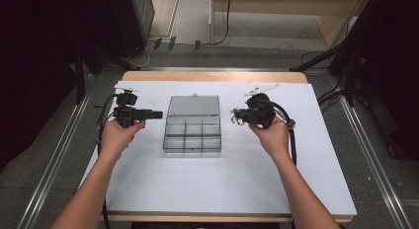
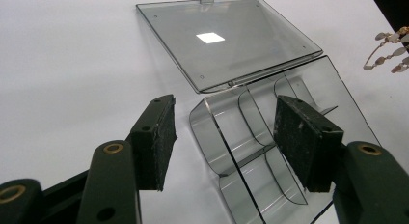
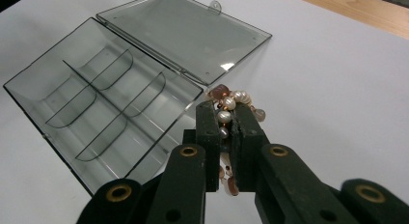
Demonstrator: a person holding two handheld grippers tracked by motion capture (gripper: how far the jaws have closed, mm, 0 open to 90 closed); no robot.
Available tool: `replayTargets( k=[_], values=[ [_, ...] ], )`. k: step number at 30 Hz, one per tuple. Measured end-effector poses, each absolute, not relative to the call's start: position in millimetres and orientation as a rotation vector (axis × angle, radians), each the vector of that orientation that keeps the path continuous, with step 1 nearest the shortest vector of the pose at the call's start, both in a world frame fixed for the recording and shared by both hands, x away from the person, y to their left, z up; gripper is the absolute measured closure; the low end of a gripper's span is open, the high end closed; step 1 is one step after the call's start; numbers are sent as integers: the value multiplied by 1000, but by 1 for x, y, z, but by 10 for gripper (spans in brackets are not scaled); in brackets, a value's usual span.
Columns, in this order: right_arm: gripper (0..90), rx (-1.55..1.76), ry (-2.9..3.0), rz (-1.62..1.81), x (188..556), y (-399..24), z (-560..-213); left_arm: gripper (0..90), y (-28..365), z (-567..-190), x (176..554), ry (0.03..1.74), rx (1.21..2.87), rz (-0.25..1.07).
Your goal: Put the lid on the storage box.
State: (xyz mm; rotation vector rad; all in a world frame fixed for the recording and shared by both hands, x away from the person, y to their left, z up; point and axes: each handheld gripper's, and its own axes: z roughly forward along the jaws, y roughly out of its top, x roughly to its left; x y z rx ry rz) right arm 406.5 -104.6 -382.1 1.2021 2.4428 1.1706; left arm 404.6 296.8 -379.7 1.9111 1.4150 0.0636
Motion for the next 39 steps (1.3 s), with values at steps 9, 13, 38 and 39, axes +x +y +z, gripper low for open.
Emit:
replayTargets(
  k=[9,13,38,39],
  values=[
    [857,1183,2457,1201,404,-98,-380,412,299,-380,405,1421,1905,64],
    [857,1166,2470,1200,402,-94,-380,412,299,-380,405,1423,1906,65],
    [857,1061,2528,1239,390,-66,-375,411,299,-382,406,1423,1911,65],
    [857,1065,2531,1235,390,-65,-375,411,299,-382,406,1422,1914,65]
  ],
)
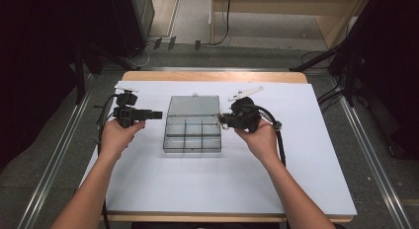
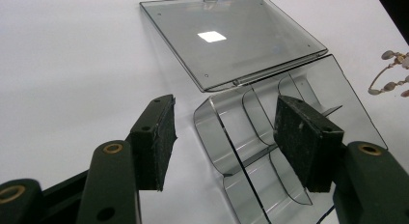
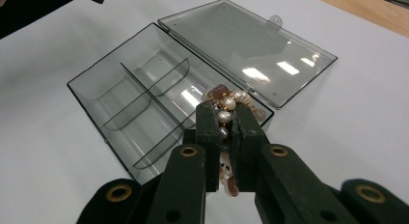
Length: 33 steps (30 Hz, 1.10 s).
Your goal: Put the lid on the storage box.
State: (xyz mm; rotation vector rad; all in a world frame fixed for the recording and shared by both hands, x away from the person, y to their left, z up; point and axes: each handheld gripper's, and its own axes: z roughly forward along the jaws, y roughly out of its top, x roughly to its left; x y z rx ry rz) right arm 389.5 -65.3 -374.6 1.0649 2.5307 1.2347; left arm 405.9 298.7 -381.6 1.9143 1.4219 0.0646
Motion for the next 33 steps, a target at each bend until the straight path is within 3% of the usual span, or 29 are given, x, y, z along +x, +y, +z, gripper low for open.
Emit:
replayTargets(
  k=[33],
  values=[
    [857,1000,2600,1281,377,-35,-380,411,300,-383,406,1425,1912,61]
  ],
)
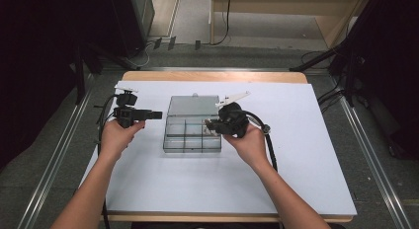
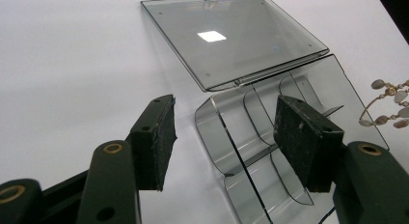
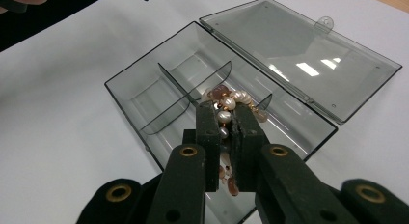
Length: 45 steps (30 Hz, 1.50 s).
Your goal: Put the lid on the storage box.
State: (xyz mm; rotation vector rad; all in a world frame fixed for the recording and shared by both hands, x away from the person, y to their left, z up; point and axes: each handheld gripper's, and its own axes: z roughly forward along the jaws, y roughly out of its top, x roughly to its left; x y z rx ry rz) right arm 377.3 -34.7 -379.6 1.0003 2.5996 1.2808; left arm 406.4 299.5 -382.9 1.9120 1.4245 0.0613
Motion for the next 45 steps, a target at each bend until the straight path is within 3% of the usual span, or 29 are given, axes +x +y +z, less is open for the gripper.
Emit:
replayTargets(
  k=[45],
  values=[
    [856,944,2650,1307,365,0,-394,411,301,-382,406,1425,1906,65]
  ],
)
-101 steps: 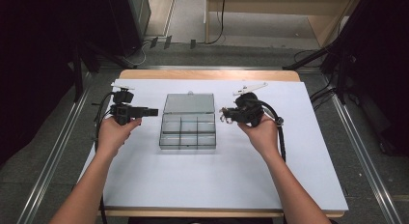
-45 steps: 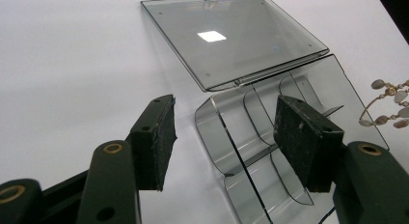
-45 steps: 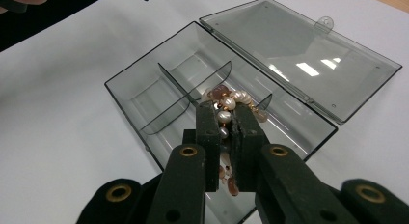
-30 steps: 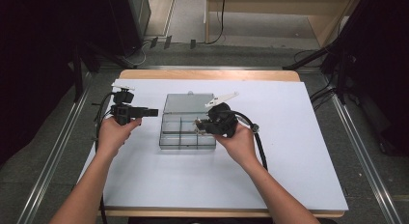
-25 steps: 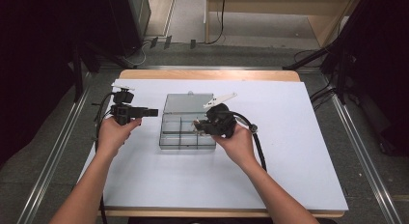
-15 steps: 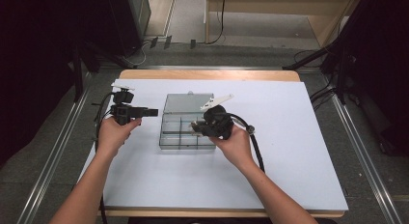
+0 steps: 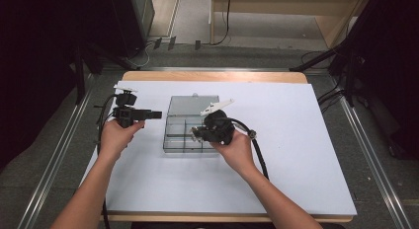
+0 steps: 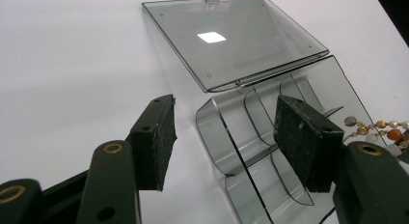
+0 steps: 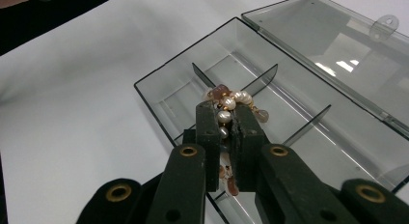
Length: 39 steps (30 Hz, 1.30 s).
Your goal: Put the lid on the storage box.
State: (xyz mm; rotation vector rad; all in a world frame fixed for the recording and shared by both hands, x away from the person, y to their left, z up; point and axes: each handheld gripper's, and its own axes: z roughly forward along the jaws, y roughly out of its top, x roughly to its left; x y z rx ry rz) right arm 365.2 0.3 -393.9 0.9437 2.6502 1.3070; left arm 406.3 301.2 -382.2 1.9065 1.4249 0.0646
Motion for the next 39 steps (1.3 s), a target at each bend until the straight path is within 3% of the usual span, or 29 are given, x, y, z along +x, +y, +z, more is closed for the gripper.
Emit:
replayTargets(
  k=[39],
  values=[
    [854,973,2697,1227,366,21,-423,410,300,-384,407,1426,1914,60]
  ],
)
